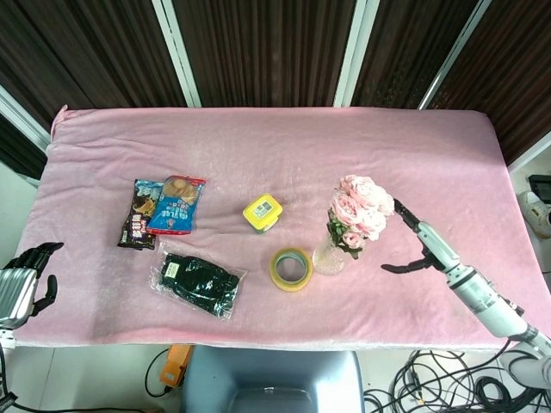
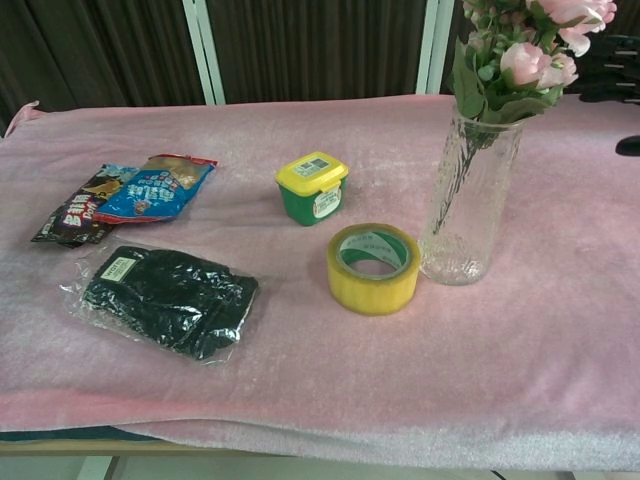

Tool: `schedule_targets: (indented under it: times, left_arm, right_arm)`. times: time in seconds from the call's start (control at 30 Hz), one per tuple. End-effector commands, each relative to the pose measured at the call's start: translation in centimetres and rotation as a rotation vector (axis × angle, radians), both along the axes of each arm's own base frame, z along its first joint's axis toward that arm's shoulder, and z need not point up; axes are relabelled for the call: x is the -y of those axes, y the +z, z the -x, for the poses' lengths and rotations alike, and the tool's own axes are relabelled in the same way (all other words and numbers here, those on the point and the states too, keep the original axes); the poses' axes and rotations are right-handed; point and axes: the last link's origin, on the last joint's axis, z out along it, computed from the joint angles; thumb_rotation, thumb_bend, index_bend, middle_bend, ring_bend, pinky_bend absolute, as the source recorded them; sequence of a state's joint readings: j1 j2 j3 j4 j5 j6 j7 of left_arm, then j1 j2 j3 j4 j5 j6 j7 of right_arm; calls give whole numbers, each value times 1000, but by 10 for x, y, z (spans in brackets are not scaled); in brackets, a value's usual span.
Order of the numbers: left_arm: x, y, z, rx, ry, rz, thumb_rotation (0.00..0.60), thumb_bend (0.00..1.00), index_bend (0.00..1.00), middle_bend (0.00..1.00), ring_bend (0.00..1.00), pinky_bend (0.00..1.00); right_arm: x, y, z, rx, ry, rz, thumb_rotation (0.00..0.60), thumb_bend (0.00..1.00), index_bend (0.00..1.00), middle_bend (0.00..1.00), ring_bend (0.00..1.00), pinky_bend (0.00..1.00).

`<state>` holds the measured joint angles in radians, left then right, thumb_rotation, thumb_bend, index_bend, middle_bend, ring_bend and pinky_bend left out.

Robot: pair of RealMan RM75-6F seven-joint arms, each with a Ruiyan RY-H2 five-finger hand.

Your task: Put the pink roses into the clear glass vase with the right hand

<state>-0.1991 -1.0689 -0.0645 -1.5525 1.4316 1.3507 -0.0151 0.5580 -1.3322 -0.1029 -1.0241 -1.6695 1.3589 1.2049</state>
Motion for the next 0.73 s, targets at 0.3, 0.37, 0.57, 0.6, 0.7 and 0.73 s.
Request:
schedule_targets:
  times: [0.3, 0.37, 0.57, 0.6, 0.7, 0.73]
  left_arm:
    - [1, -3, -1, -8, -8, 12, 600, 636, 187, 191, 202, 369]
    - [1, -3, -1, -9, -8, 14, 600, 636, 187, 191, 202, 369]
    - [1, -3, -1, -6, -9, 11, 600, 637, 188, 191, 202, 369]
    - [1, -3, -1, -6, -10, 11, 600, 637, 188, 191, 202, 369]
    - [1, -3, -1, -7, -10, 12, 600, 637, 187, 191, 202, 369]
    - [1, -4, -1, -9, -10, 13, 600, 637, 187, 191, 202, 369]
  right_arm:
    - [-119, 17, 39, -475, -395, 446, 600, 0, 0, 0, 0, 50]
    - [-121, 17, 40, -499, -415, 451, 600, 0, 0, 0, 0, 60]
    - [-120, 14, 40, -548, -426, 452, 600, 0, 0, 0, 0, 73]
    - [-120, 14, 39, -548, -425, 452, 600, 0, 0, 0, 0, 73]
    - [-119, 13, 38, -548, -421, 451, 600, 0, 0, 0, 0, 75]
    - [-118, 13, 38, -547, -418, 451, 600, 0, 0, 0, 0, 76]
